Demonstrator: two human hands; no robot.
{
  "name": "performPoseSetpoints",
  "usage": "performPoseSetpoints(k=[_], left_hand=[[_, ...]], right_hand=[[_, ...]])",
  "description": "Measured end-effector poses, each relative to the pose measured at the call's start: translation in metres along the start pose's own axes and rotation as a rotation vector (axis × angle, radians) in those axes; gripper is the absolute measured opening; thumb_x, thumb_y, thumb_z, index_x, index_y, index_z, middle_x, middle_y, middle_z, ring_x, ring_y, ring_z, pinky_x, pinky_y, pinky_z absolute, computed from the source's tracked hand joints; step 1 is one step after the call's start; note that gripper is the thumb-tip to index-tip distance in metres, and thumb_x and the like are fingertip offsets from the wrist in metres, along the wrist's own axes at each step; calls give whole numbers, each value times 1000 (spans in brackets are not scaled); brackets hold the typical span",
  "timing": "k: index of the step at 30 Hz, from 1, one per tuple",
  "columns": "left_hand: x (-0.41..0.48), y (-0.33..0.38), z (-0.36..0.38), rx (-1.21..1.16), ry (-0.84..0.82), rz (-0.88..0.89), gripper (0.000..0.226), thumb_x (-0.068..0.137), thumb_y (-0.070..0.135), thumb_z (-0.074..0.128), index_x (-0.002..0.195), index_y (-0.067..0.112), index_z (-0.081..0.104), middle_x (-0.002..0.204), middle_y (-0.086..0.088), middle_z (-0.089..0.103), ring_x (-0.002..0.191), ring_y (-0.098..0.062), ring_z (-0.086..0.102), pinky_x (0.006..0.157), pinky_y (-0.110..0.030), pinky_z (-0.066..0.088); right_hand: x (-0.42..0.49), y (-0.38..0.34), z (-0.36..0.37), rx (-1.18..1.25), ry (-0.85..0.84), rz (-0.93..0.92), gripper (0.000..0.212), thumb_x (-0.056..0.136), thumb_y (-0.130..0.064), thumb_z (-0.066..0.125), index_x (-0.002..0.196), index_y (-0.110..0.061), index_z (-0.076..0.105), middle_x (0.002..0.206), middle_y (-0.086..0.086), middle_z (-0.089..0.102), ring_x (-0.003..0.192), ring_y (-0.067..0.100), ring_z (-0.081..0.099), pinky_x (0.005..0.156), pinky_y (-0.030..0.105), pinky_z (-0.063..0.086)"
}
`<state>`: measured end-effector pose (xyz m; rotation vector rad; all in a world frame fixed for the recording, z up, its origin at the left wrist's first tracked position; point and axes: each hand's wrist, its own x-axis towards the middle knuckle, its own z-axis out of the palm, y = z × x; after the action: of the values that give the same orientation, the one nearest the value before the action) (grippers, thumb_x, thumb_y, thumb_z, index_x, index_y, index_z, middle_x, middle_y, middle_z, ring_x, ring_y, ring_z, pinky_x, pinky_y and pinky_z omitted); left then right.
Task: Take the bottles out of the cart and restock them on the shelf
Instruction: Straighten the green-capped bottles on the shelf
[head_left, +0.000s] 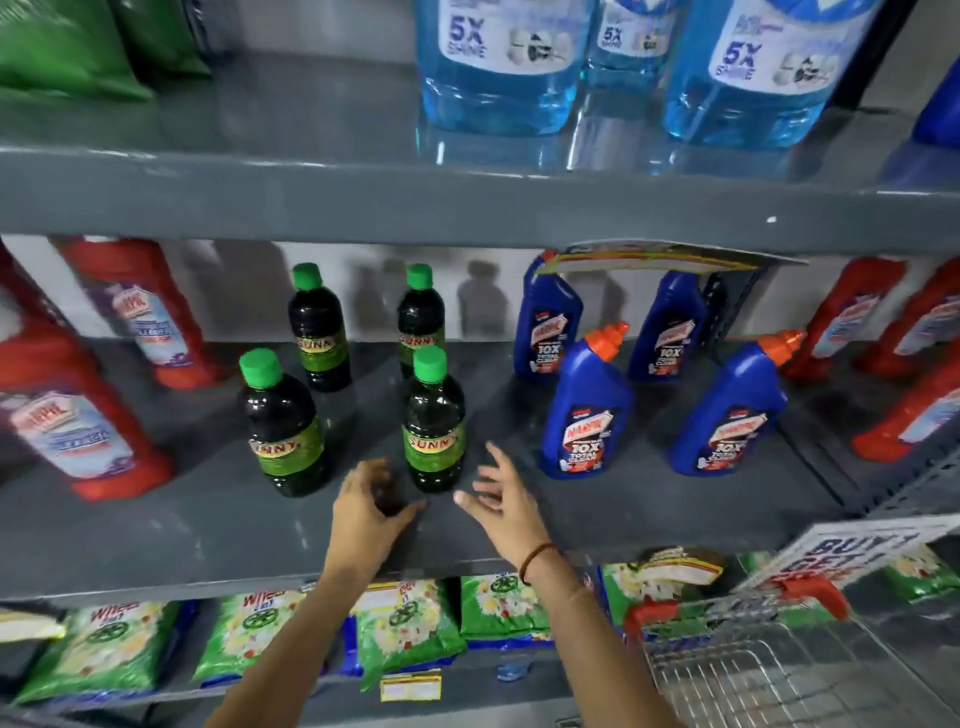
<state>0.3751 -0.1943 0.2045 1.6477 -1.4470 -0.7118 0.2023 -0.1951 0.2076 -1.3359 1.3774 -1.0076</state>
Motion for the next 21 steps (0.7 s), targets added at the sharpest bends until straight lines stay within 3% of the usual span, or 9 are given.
performPoseSetpoints(k=[3,5,7,10,16,21], left_hand=[[14,-3,-1,86,-171,87,71,69,20,77,131,8,45,129,-11,56,121,-27,50,99,-33,38],[20,-2,-1,106,-215,131,65,69,32,70,127,13,49,125,-8,61,118,-27,54,94,-32,41],[25,-3,-5,106,-223,140,57,71,33,68,122,15,53,120,-7,65,114,-27,57,90,-33,45],[30,-8,-11,73,-240,154,51,76,21,71,124,15,52,122,-6,65,114,-24,58,91,-32,45],[31,-13,-8,79,-189,207,51,76,19,71,124,12,53,118,-8,66,108,-26,60,82,-25,42],[34,-15,-8,96,-189,215,54,76,22,71,126,13,52,119,-8,66,110,-25,60,88,-33,48]], right_hand=[[15,-11,11,-86,-83,-13,71,84,-10,63,142,-15,22,118,5,46,102,15,49,76,7,47],[19,-13,16,-175,-32,-36,66,84,-11,63,140,-15,29,113,5,51,95,15,51,83,19,45],[19,-15,20,-201,-16,-43,64,84,-12,64,139,-15,31,108,2,52,90,15,52,85,23,44],[20,-18,26,-235,-31,-80,65,84,-14,64,140,-14,30,110,6,57,88,13,53,83,19,41],[21,-20,29,-317,-29,-117,63,87,-15,59,141,-15,27,121,14,62,95,10,56,81,12,39],[23,-19,28,-334,-31,-123,63,88,-14,58,142,-15,26,121,14,61,94,10,54,80,9,37]])
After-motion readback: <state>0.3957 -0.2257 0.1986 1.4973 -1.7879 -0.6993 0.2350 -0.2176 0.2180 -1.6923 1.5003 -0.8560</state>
